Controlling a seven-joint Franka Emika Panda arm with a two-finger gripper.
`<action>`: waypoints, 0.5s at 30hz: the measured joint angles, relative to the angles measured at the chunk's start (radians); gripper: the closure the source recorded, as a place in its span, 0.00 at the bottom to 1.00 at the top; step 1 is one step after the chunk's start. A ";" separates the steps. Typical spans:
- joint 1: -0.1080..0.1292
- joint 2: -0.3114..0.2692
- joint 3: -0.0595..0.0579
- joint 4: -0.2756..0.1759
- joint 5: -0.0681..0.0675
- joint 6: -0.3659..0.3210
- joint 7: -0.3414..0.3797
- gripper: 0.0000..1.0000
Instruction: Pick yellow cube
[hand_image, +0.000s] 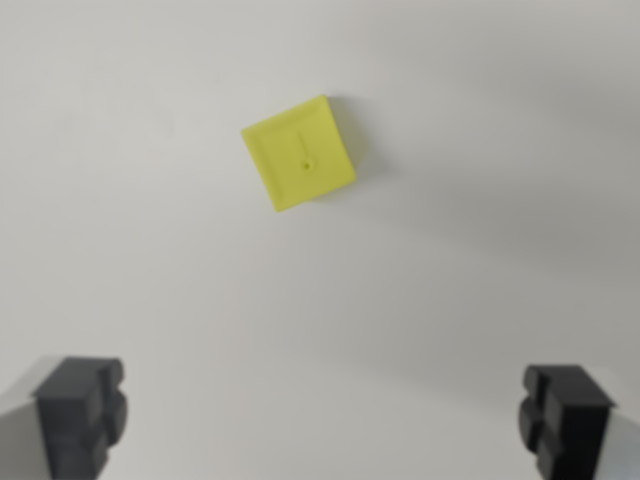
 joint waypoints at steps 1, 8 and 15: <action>0.001 0.005 0.000 0.000 0.000 0.004 -0.005 0.00; 0.005 0.038 0.000 -0.001 -0.002 0.033 -0.038 0.00; 0.009 0.072 0.000 0.001 -0.005 0.061 -0.072 0.00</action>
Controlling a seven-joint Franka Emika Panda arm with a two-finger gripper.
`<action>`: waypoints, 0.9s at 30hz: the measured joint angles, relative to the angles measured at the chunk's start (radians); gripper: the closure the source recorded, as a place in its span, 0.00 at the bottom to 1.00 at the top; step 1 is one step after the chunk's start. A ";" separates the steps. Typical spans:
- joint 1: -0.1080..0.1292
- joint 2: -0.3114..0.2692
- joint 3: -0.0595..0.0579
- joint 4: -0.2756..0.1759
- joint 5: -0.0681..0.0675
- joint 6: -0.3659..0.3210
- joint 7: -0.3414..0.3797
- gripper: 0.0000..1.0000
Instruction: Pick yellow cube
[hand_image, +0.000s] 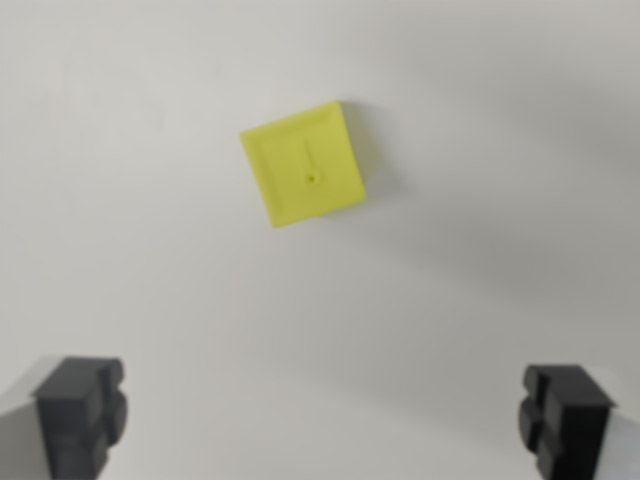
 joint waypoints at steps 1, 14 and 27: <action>0.001 0.005 0.000 0.000 0.000 0.004 -0.005 0.00; 0.008 0.073 0.000 0.011 -0.006 0.052 -0.065 0.00; 0.015 0.145 0.000 0.030 -0.014 0.096 -0.125 0.00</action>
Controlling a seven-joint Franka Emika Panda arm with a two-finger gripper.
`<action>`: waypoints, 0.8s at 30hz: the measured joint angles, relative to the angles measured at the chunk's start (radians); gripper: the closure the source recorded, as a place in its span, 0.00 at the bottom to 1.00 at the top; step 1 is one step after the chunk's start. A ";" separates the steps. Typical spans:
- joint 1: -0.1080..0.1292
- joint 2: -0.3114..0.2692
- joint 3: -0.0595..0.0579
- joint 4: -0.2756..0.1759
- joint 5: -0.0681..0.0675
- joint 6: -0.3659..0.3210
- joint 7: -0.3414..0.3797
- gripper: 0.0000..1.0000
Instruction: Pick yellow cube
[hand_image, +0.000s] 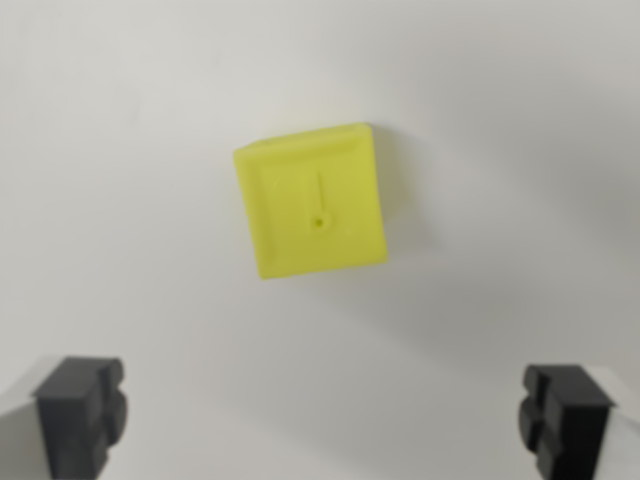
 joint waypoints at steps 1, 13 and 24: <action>0.001 0.006 0.000 0.002 -0.001 0.003 -0.005 0.00; 0.007 0.075 0.000 0.027 -0.009 0.040 -0.058 0.00; 0.013 0.142 0.000 0.057 -0.018 0.070 -0.106 0.00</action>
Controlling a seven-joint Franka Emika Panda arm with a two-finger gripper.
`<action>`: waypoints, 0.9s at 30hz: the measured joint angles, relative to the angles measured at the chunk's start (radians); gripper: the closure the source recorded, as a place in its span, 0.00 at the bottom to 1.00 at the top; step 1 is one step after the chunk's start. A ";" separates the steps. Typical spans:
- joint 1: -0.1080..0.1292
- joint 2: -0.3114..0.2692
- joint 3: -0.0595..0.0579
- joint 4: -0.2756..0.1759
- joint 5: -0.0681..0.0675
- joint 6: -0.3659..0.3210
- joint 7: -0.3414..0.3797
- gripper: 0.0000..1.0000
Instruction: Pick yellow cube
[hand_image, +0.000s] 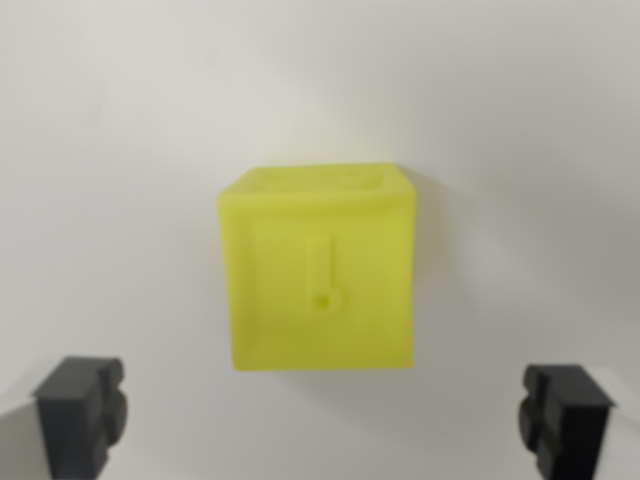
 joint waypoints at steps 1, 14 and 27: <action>0.001 0.006 0.000 0.003 -0.001 0.003 -0.004 0.00; 0.006 0.076 0.000 0.037 -0.009 0.033 -0.048 0.00; 0.007 0.147 0.000 0.062 -0.015 0.078 -0.048 0.00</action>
